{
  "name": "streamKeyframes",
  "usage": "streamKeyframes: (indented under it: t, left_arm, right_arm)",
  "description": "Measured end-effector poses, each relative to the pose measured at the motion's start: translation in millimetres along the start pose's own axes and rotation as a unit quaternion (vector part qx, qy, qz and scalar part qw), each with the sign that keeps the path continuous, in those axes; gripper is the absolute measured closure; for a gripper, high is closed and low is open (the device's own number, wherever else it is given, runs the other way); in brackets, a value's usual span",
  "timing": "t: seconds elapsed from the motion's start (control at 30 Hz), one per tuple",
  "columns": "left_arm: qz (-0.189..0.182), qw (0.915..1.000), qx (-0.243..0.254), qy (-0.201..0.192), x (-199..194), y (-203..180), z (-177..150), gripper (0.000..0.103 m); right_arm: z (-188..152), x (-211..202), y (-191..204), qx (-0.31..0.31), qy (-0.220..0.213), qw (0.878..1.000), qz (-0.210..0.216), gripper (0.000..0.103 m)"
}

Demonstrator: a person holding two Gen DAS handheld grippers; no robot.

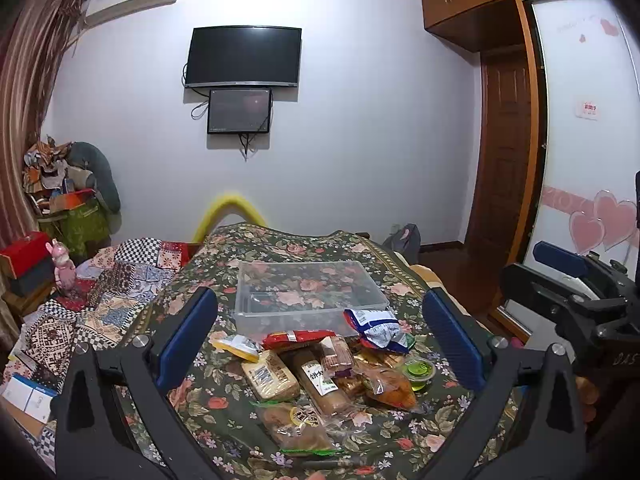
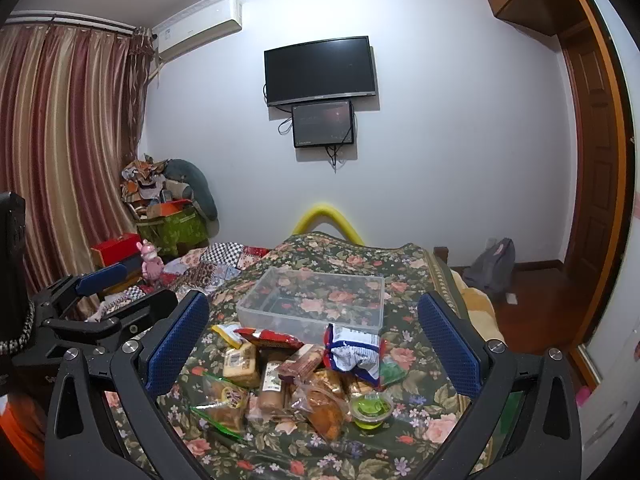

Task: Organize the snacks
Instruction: 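Move both tools toward the snack pile beside the clear box, then grasp the orange bread bag with the right tool while the left grasps the bread loaf bag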

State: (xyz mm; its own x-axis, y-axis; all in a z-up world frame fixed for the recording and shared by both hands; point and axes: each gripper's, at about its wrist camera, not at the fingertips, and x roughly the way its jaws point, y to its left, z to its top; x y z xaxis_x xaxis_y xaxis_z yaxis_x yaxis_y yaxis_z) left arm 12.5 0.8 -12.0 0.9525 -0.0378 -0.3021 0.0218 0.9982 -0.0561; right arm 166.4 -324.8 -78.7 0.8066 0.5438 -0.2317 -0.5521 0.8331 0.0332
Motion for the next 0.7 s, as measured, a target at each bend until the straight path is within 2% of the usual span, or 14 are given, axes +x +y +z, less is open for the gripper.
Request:
streamKeyframes:
  t: [0.17,0.33,0.4,0.53,0.6,0.7]
  left_arm:
    - [0.001,0.9999,0.009,0.015,9,2,-6,0.000]
    - [0.003,0.9988,0.012,0.048,26,7,-19,0.011]
    - [0.001,0.9977,0.015,0.066,34,9,-27,0.016]
    - [0.000,0.9940,0.013,0.109,54,16,-43,0.021]
    - [-0.001,0.9906,0.010,0.137,65,19,-55,0.026]
    - [-0.003,0.9845,0.003,0.176,82,24,-74,0.028]
  right_arm:
    - [-8,6,-5,0.006,0.011,1.000,0.014,0.000]
    - [-23,21,-17,0.018,0.042,0.999,0.002,0.000]
    - [-30,29,-23,0.022,0.058,0.998,-0.005,0.001]
    - [-46,43,-36,0.030,0.095,0.995,-0.015,0.012]
    - [-55,52,-42,0.034,0.116,0.992,-0.020,0.013]
    - [-67,62,-52,0.046,0.146,0.988,-0.018,0.016]
